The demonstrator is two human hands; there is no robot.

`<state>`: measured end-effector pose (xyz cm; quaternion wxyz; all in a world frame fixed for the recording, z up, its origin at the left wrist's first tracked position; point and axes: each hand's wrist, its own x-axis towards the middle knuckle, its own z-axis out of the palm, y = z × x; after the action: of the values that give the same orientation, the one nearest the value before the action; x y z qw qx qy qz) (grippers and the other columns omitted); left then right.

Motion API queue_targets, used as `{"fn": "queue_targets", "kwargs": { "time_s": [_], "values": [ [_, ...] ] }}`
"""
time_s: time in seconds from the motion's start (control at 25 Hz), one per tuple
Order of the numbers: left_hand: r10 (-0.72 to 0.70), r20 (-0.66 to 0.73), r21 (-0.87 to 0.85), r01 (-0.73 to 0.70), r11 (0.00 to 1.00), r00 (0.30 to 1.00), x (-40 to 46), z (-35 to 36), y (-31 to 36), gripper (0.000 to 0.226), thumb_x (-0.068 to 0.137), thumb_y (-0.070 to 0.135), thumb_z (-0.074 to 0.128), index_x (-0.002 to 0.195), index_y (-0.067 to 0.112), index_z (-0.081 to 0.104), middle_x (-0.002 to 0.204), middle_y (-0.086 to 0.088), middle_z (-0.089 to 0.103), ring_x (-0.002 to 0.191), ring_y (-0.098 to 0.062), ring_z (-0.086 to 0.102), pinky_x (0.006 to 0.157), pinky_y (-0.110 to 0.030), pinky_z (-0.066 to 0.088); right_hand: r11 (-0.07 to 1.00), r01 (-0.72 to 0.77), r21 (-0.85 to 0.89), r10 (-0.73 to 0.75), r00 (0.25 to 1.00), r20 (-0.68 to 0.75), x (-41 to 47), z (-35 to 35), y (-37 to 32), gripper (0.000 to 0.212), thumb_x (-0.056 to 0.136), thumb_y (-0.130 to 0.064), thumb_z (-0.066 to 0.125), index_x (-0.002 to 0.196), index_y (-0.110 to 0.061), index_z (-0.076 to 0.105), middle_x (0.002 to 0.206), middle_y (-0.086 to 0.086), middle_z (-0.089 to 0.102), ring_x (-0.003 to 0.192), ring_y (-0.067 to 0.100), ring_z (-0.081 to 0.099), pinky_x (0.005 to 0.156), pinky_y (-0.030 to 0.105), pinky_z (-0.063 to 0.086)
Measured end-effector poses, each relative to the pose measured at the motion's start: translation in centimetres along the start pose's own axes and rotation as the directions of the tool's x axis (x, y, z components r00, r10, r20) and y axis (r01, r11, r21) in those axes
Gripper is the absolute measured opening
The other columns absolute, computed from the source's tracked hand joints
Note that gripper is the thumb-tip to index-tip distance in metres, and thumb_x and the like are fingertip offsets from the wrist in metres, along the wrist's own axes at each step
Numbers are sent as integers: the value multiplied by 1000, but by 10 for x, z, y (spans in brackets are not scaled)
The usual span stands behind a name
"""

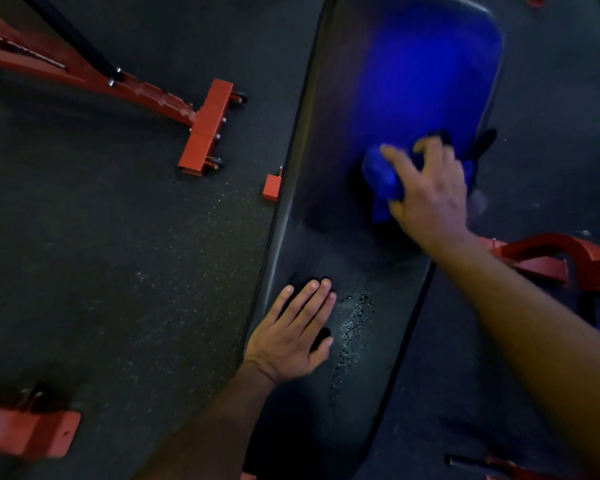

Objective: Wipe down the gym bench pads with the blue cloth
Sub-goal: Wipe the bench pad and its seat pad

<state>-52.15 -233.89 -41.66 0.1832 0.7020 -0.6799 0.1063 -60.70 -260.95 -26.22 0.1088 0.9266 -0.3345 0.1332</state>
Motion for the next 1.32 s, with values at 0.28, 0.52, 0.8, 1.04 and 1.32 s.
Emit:
{"fn": "queue_targets", "kwargs": {
  "time_s": [0.28, 0.52, 0.8, 1.04, 1.32],
  "values": [
    [10, 4, -16, -10, 1000, 1000, -1, 0, 0, 70, 96, 46, 48, 155, 8, 42, 164, -10, 36, 153, -24, 30, 127, -46, 20, 998, -36, 44, 38, 999, -27, 48, 11, -107, 68, 73, -34, 68, 139, -31, 48, 132, 14, 49, 106, 33, 50, 82, 44, 39],
    [15, -19, -15, -15, 1000, 1000, -1, 3, -1, 67, 97, 44, 46, 153, 8, 44, 164, -10, 35, 152, -23, 31, 126, -47, 20, 967, 119, 227, -123, 992, 4, -41, -1, -47, 72, 66, -12, 71, 136, -20, 55, 125, 17, 52, 101, 36, 52, 80, 43, 44],
    [6, 18, 15, -6, 1000, 1000, 2, 6, -3, 70, 99, 48, 40, 157, 10, 35, 168, -8, 25, 156, -23, 23, 128, -47, 14, 749, -409, 521, 547, 825, -139, -108, -21, -1, 51, 76, -14, 52, 126, -15, 51, 119, 10, 47, 107, 30, 50, 91, 43, 47],
    [32, 105, 6, -33, 999, 994, 21, -33, 2, 61, 95, 45, 49, 144, 8, 54, 152, -10, 50, 140, -26, 44, 117, -47, 29, 674, -501, 543, 620, 783, -49, -161, -35, -30, 55, 76, -2, 68, 125, -18, 50, 119, 2, 43, 106, 23, 49, 79, 39, 51],
    [440, 36, 153, -440, 885, 897, 258, -68, -58, 62, 106, 42, 43, 159, 12, 35, 165, -9, 33, 153, -26, 30, 125, -53, 18, 569, -564, 598, 689, 724, 28, -181, -30, -57, 65, 61, 5, 74, 114, -17, 45, 109, 0, 43, 98, 21, 47, 67, 40, 49]
  ]
}}
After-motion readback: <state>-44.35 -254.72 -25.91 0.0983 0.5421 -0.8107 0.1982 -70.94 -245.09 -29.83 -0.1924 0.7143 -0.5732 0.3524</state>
